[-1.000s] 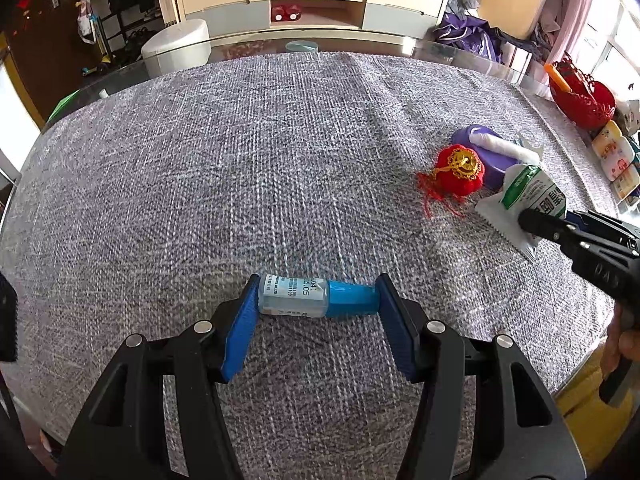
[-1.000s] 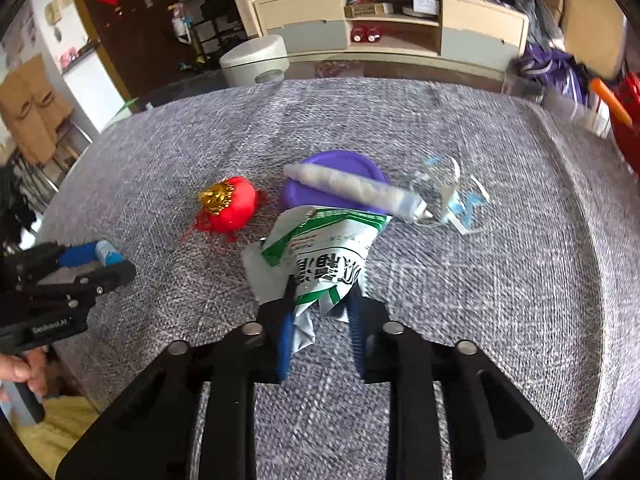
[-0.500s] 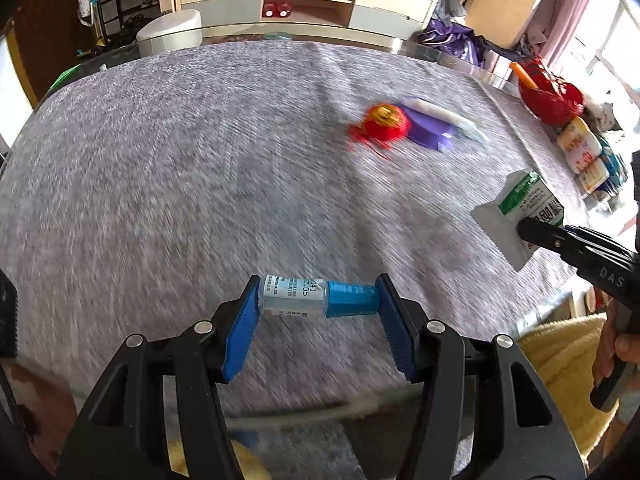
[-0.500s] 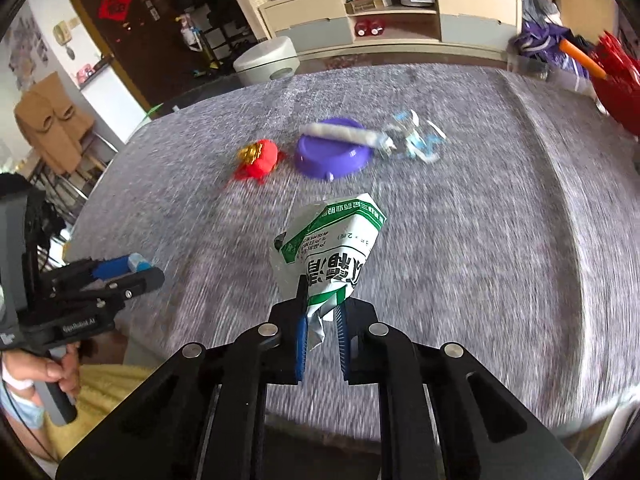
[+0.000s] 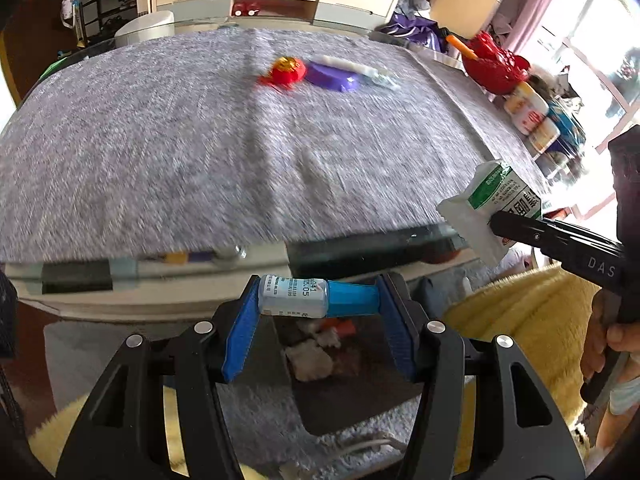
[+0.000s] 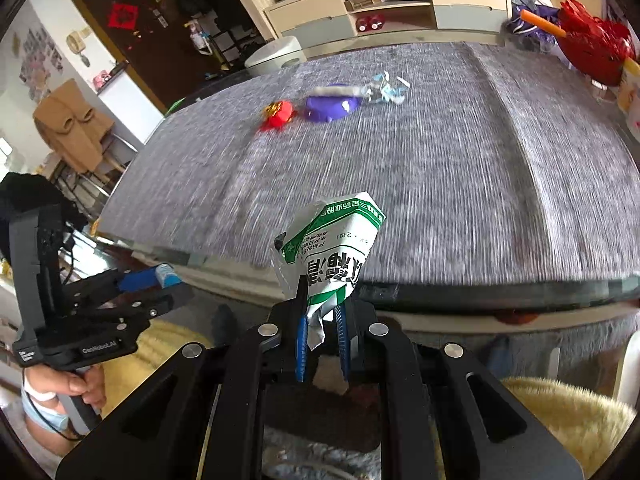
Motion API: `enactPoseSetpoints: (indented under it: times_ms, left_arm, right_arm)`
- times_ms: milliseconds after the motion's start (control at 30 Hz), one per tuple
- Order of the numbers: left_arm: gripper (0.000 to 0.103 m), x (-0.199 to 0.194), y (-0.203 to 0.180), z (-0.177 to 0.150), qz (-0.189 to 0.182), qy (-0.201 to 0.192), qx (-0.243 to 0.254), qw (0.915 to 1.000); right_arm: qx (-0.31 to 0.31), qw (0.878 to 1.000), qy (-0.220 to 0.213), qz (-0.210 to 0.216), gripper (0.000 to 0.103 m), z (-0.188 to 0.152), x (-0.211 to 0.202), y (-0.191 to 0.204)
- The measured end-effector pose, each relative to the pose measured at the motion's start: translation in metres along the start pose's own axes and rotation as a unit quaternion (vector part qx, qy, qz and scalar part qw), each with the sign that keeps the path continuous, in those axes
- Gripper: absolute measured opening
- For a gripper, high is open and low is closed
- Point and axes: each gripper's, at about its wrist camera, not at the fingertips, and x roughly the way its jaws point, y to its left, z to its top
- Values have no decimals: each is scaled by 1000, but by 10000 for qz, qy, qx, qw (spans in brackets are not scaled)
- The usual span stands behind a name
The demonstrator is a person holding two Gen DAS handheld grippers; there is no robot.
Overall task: Collect trash
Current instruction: 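Lower both tools to the bin and release the bottle and white packet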
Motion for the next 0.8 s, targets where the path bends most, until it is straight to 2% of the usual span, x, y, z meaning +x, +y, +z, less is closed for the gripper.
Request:
enactPoseSetpoints:
  times_ms: [167,367,600,800]
  left_arm:
    - [54,6,-11,-23,-70,163,16,9998]
    - [54,30,-21,-56,-203,536,-65,9983]
    - [55,62,-27,-81,-106,949,-172,9953]
    - [55,83,-24,-89,-77,1185,-237,9926]
  right_arm:
    - [42,9999,162,41,14,-25,0,-2]
    - [259,9980,582,12,14,-56,26,-8]
    - [415,9917,1120,-473,14,-85,70,-16]
    - [370,9878,1339,-705,15,-89,93,-13]
